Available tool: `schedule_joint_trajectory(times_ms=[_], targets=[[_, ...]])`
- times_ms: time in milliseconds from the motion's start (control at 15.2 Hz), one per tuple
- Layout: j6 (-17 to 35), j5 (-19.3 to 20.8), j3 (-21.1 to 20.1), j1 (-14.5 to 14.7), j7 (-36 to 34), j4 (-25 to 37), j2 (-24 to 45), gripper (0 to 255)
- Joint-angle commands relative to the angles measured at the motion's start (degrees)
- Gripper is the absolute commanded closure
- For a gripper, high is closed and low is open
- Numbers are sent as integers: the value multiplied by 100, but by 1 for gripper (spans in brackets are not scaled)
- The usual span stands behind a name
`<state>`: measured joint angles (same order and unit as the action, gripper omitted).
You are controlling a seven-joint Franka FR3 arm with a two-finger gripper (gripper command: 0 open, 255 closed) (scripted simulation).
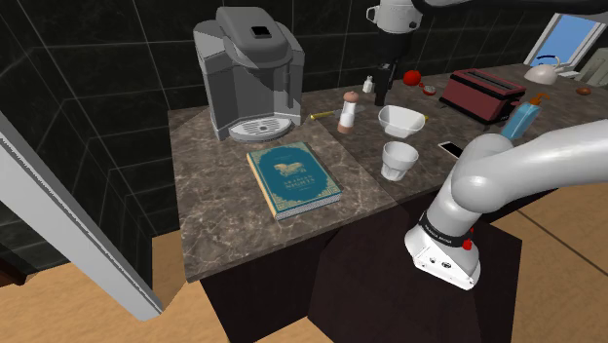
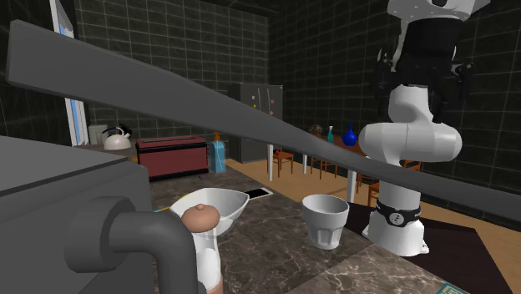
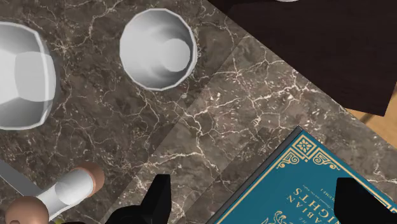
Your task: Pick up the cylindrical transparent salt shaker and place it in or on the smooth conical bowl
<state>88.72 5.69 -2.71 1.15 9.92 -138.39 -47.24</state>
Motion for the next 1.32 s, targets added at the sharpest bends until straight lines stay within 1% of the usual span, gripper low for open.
schedule_joint_trajectory(times_ms=[0, 330, 660, 990, 1254], targets=[[0, 0, 0, 0, 0, 0, 0, 0], [762, 309, 480, -218, 368, 6, 627, 0], [1486, 514, 945, -394, 724, 200, 1399, 0], [2135, 570, 1386, -519, 1101, 576, 2278, 0], [2575, 479, 1715, -590, 1441, 1002, 3040, 0]])
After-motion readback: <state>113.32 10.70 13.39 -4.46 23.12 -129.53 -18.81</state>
